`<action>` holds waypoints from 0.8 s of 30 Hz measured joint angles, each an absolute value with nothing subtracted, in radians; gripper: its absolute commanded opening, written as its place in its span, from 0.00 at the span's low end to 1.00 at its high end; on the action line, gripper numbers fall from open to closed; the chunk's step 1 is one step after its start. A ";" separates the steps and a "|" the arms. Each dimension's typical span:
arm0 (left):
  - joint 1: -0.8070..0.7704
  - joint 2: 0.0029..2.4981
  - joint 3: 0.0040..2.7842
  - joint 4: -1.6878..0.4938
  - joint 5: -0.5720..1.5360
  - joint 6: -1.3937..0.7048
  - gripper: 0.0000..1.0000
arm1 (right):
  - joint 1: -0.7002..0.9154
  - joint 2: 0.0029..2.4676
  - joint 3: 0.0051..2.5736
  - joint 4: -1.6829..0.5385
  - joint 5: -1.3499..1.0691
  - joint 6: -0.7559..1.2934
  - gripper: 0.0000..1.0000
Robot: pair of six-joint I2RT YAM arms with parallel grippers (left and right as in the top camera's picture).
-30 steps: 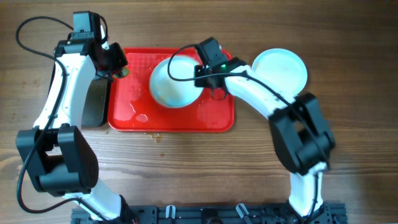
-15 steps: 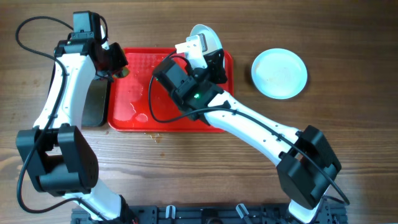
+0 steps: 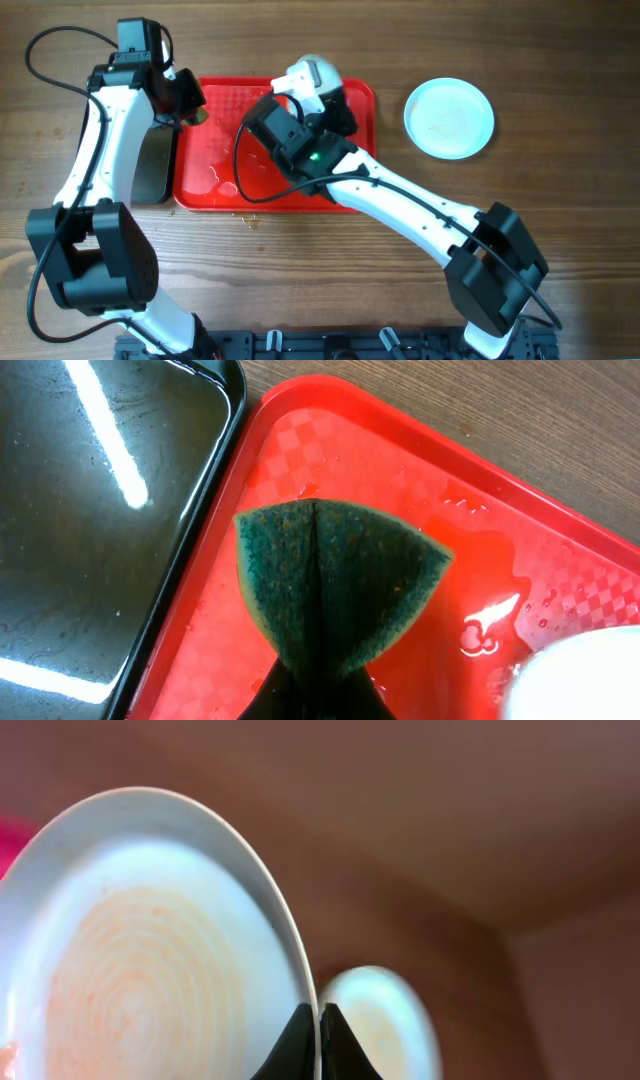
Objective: Clean dirty plates on tray and stack at the side
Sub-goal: 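Lift the third plate with the right gripper, stack it on the right pile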
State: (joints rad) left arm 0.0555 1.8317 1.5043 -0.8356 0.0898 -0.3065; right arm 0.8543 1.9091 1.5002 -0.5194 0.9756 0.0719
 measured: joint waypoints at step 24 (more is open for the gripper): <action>0.056 1.832 1.504 -0.837 0.086 -0.307 0.04 | -0.133 1.840 1.323 -0.656 0.013 0.485 0.04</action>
